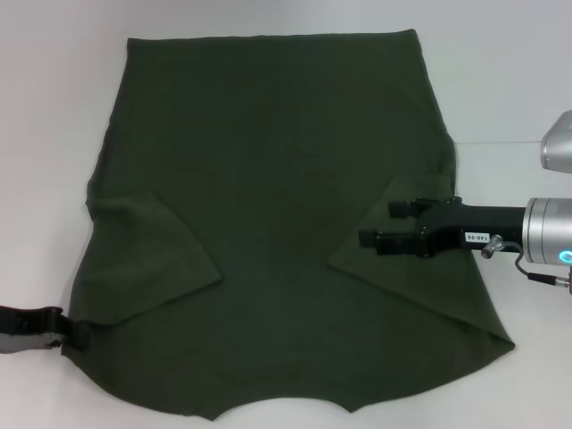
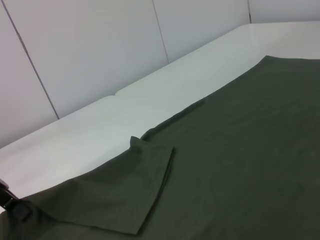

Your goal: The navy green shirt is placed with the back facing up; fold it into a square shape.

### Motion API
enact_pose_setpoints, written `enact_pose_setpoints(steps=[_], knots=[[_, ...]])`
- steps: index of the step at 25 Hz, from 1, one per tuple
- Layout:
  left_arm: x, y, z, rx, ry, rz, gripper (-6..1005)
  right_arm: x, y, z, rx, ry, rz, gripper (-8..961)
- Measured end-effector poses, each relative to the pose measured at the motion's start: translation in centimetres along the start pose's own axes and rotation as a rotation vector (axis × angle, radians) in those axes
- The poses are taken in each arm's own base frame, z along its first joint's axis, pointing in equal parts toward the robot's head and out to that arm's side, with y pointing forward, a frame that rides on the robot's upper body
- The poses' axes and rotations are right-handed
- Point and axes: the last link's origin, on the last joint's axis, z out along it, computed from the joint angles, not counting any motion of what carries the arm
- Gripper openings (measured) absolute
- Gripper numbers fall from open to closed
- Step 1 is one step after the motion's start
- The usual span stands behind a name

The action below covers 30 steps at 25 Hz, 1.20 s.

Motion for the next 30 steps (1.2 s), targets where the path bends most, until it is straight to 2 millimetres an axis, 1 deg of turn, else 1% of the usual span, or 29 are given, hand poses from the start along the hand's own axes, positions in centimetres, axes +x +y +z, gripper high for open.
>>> enact_pose_setpoints(steps=[4, 17, 21, 25, 27, 30], knots=[[0.0, 0.0, 0.0, 0.000, 0.000, 0.000, 30, -0.1, 0.0, 0.0, -0.001, 0.000, -0.001, 913], [0.0, 0.0, 0.0, 0.000, -0.001, 0.004, 30, 0.0, 0.0, 0.0, -0.001, 0.001, 0.002, 913], [0.0, 0.0, 0.0, -0.002, 0.002, 0.003, 29, -0.2, -0.2, -0.4, -0.002, 0.005, 0.063, 913], [0.0, 0.1, 0.2, 0.001, 0.006, 0.003, 30, -1.3, -1.1, -2.3, -0.024, 0.015, 0.221, 913], [0.0, 0.1, 0.2, 0.001, 0.007, 0.004, 30, -1.9, -1.7, -3.9, -0.036, 0.027, 0.331, 913], [0.1, 0.1, 0.2, -0.003, 0.006, 0.005, 30, -2.3, -2.3, -6.0, -0.045, 0.052, 0.506, 913]])
